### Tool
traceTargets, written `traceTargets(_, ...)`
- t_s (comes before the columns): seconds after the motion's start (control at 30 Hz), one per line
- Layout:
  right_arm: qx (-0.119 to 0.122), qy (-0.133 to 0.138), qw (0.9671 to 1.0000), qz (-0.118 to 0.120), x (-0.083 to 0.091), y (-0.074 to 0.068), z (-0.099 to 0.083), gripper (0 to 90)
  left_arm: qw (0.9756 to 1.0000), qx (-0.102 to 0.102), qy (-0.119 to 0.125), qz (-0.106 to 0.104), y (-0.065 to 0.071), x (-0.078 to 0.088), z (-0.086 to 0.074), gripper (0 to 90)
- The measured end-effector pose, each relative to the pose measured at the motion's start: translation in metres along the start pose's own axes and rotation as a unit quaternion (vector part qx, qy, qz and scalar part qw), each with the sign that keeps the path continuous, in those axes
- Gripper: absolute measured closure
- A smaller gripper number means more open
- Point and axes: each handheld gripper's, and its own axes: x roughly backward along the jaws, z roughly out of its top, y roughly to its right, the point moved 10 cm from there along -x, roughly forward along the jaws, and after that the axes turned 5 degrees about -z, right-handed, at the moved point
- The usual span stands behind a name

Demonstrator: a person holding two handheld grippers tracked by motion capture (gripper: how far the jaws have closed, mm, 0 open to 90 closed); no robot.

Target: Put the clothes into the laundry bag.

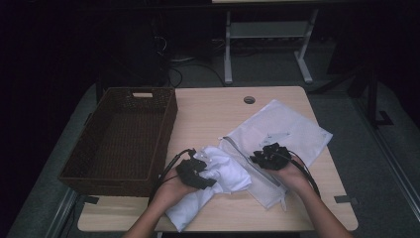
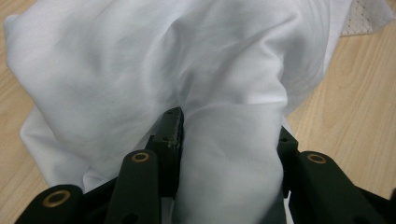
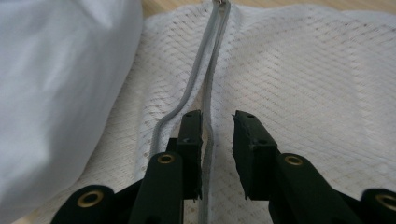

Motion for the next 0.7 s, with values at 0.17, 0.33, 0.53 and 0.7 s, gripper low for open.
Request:
traceTargets(0.17,-0.001,-0.010,0.9999,-0.002,-0.008,0.000,-0.007,84.0,1.0000,0.000,0.000,0.001,0.000,0.000,0.000,57.9)
traceTargets(0.33,-0.006,0.015,0.9998,-0.013,0.002,0.005,-0.001,87.6,1.0000,0.000,0.000,0.000,0.000,0.000,0.000,57.8)
traceTargets(0.53,-0.041,0.038,0.9981,-0.028,0.012,0.025,0.000,87.3,1.0000,0.000,0.000,0.001,0.000,0.000,0.000,57.9)
traceTargets(0.7,-0.048,0.027,0.9980,-0.030,0.004,0.032,-0.010,81.5,1.0000,0.000,0.000,0.000,0.000,0.000,0.000,57.9)
